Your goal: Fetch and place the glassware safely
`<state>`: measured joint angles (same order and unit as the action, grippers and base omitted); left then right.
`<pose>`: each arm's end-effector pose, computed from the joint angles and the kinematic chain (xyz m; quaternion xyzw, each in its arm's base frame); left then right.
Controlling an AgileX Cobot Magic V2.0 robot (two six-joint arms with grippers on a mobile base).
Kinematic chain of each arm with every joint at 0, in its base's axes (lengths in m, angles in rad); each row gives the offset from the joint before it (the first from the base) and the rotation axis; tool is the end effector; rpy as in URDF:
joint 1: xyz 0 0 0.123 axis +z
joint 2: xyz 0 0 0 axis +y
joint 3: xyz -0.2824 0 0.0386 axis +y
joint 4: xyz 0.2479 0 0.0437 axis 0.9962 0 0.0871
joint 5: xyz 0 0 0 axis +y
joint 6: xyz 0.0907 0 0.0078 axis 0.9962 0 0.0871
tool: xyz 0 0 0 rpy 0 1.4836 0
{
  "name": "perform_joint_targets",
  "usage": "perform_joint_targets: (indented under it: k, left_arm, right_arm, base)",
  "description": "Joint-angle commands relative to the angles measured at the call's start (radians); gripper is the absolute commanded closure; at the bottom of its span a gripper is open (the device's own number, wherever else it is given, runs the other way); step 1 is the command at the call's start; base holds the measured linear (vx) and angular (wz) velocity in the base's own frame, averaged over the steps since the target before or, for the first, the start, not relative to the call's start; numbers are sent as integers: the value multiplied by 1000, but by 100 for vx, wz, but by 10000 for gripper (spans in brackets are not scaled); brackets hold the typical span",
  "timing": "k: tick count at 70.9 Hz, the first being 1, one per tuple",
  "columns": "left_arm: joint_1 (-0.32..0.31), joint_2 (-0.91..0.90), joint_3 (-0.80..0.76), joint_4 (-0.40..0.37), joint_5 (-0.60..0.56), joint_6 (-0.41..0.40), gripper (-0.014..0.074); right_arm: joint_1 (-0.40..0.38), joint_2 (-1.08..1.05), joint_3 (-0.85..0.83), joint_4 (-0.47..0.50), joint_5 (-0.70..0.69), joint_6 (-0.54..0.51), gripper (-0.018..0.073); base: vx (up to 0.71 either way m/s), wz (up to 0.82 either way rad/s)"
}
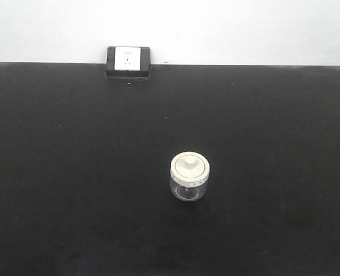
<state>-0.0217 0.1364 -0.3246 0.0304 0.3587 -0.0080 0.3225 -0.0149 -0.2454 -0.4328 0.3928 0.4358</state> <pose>0.0515 -0.0001 0.2813 0.0119 0.7358 0.0035 0.6771 0.0380 -0.0028 0.2622 -0.0465 0.7099 0.0672 0.6996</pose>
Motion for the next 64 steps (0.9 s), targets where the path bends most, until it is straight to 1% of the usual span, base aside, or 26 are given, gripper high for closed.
perform_joint_targets:
  k: [1, 17, 27, 44, 54, 61, 64]
  left_arm:
    - [-5, 9, -25, -6, -70, -6, 603]
    - [-5, 9, -23, -6, -62, -6, 603]
    - [-5, -12, 6, -6, -54, -6, 603]
    - [-2, -167, 128, -6, -54, -6, 603]
    - [0, -159, 203, -5, -69, -5, 603]
    - [0, -159, 267, -6, -115, -5, 603]
    - [0, -160, 304, -6, -158, -5, 603]
  right_arm:
    - [-8, 0, -25, -22, -66, -7, 563]
    - [-8, 0, -25, -22, -66, -7, 563]
    - [-8, 0, -25, -22, -66, -7, 563]
    - [-8, 0, -25, -22, -66, -7, 563]
    - [-8, 0, -25, -22, -66, -7, 563]
    - [-8, 0, -25, -22, -66, -7, 563]
    - [-8, 0, -25, -22, -66, -7, 563]
  base:
    - [0, 0]
    - [0, 0]
    - [0, 0]
    - [0, 0]
    - [0, 0]
    - [0, 0]
    - [0, 0]
